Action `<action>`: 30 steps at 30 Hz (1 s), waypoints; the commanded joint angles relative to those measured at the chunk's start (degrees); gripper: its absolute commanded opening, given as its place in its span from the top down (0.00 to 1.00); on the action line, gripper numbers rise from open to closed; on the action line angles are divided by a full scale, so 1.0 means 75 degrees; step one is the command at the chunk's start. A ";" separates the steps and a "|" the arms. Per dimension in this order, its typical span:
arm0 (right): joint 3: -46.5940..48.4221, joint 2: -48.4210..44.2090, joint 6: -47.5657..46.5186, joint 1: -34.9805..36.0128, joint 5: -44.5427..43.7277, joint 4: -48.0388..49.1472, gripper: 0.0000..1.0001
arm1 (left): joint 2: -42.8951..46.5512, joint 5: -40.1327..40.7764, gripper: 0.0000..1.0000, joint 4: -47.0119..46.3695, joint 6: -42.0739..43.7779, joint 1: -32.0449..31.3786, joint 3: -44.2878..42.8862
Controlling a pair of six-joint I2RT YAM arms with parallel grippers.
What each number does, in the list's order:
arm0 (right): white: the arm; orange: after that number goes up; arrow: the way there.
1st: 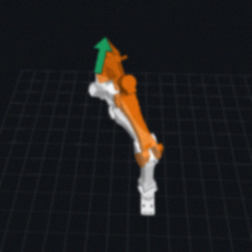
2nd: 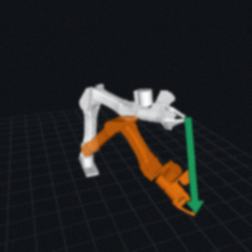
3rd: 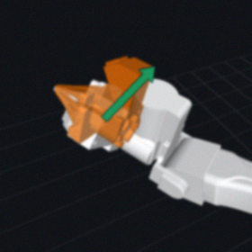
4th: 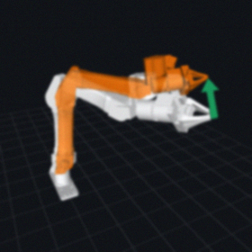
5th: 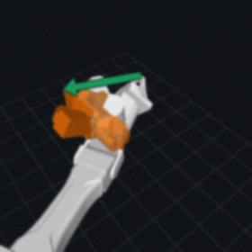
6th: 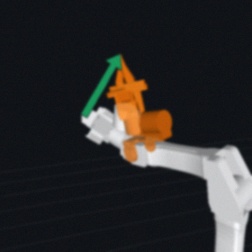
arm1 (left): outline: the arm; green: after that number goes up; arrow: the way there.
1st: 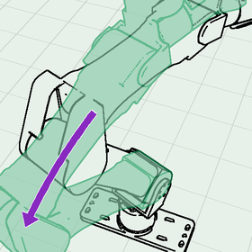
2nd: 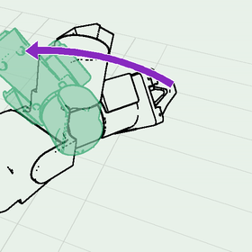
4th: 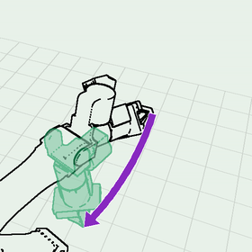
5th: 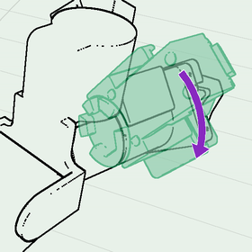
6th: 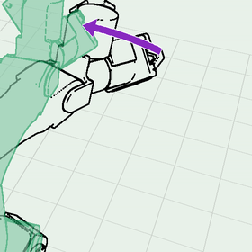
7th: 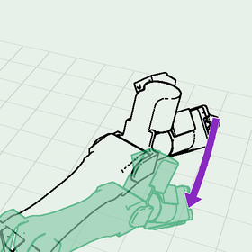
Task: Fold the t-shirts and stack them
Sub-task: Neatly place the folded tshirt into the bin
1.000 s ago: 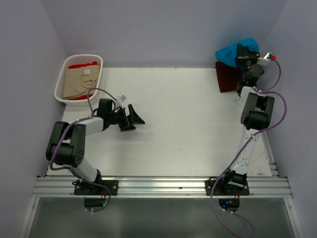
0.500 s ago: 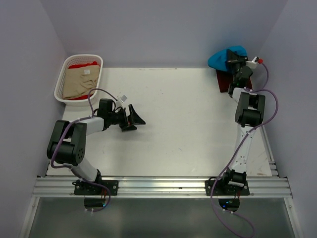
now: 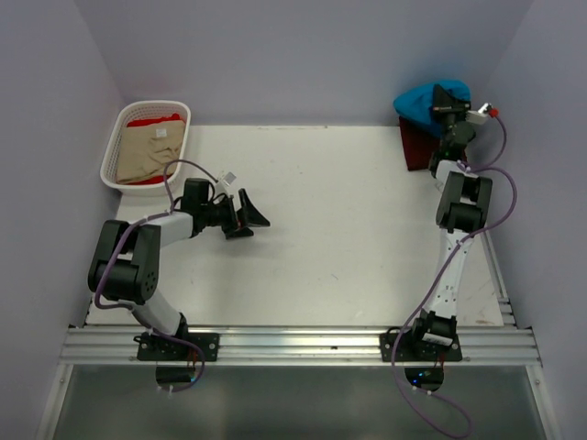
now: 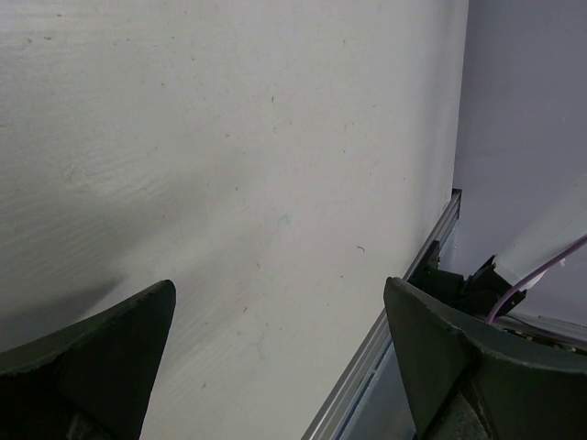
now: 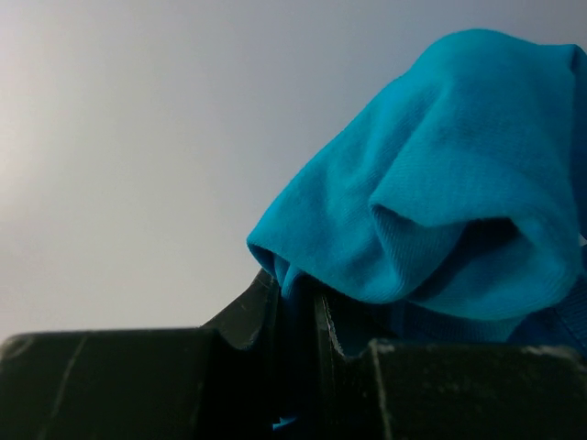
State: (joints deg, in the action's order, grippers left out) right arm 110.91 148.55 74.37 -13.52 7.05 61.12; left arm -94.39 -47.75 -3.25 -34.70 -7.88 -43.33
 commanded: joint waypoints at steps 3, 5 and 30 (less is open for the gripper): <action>0.1169 0.0499 0.0278 -0.0073 -0.0131 0.1422 1.00 | -0.0199 -0.0032 0.00 0.0104 0.0150 0.0031 -0.0409; 0.1511 0.0723 0.0350 -0.0073 -0.0154 0.1564 1.00 | -0.0223 0.0003 0.00 0.0210 0.0196 0.0008 -0.0503; -0.2597 -0.0773 -0.0892 -0.0119 0.0291 0.1541 1.00 | -0.0563 0.0085 0.00 -0.0293 -0.0213 -0.0414 -0.0657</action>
State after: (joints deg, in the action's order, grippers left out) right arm 95.66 152.90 71.13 -14.31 7.73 67.42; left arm -98.63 -46.17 -1.67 -35.16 -10.09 -48.47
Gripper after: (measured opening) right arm 0.136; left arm 0.997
